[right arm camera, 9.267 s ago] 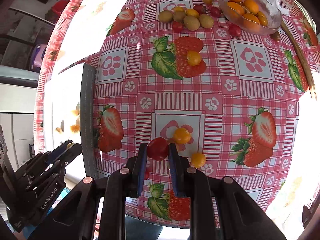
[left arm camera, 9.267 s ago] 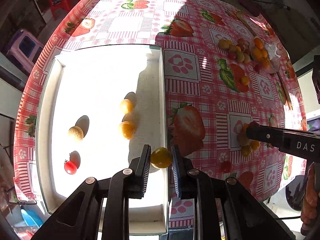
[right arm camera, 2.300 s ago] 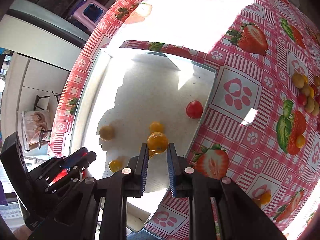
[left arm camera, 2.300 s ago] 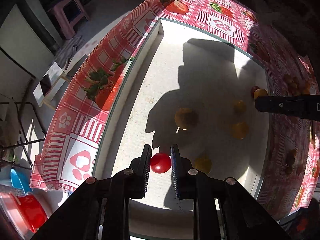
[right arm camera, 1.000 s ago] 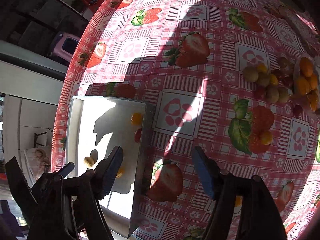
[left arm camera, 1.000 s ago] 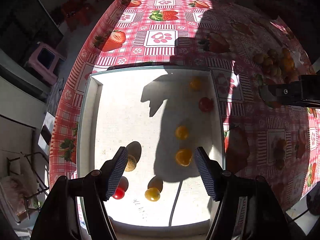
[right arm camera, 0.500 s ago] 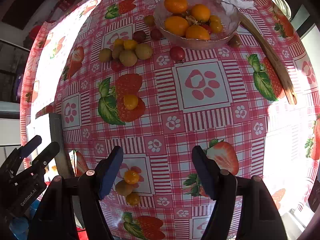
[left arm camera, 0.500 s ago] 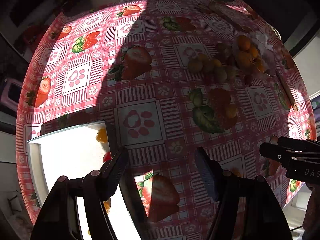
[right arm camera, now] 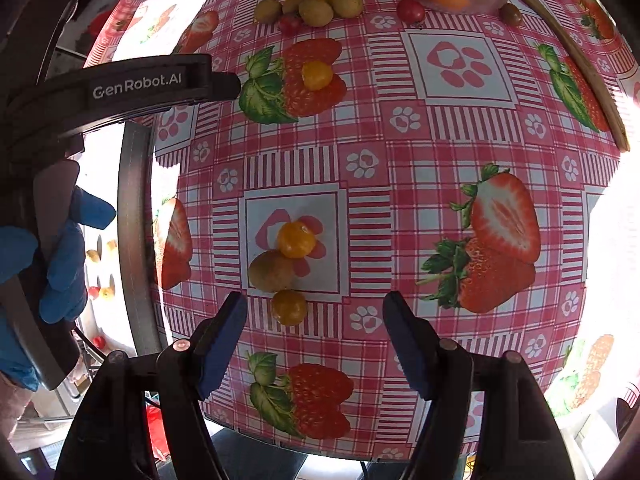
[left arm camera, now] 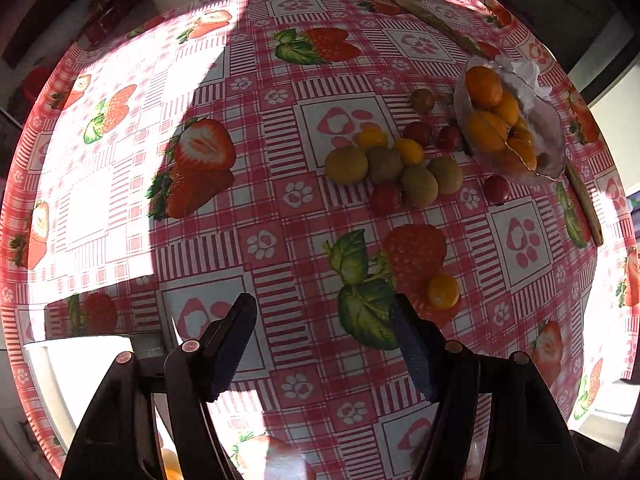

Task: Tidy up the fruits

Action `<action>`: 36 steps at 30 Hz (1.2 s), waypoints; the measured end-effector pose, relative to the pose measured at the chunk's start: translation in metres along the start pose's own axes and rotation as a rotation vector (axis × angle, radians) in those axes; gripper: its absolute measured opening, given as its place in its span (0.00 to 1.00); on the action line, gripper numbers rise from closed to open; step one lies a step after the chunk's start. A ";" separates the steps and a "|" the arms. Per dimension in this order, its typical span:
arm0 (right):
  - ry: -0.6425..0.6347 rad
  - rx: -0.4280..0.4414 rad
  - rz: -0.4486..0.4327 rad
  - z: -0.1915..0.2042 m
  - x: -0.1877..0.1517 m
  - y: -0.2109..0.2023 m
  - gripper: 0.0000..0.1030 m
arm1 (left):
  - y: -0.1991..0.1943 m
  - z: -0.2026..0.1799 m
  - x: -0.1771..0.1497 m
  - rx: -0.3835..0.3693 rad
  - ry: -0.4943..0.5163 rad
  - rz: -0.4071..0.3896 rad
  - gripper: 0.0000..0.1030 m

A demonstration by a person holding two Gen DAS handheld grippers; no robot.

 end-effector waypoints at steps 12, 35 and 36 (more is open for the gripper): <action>-0.056 -0.067 -0.043 0.013 -0.007 0.018 0.52 | 0.007 -0.054 0.004 -0.075 0.151 0.013 0.67; 0.156 -0.071 -0.166 -0.046 -0.014 -0.019 0.23 | -0.012 -0.036 -0.061 -0.104 0.164 0.007 0.14; 0.163 -0.070 -0.168 -0.048 -0.014 -0.021 0.23 | -0.014 -0.033 -0.065 -0.106 0.155 0.009 0.14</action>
Point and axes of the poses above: each gripper's, at about its wrist camera, not at the fingertips, and y roughly the way its jaws point, z to its left, x to its top, the point moved 4 cm from there along y, roughly the way its jaws point, and after that the axes turned 8 degrees about x, right-handed, at the moved point
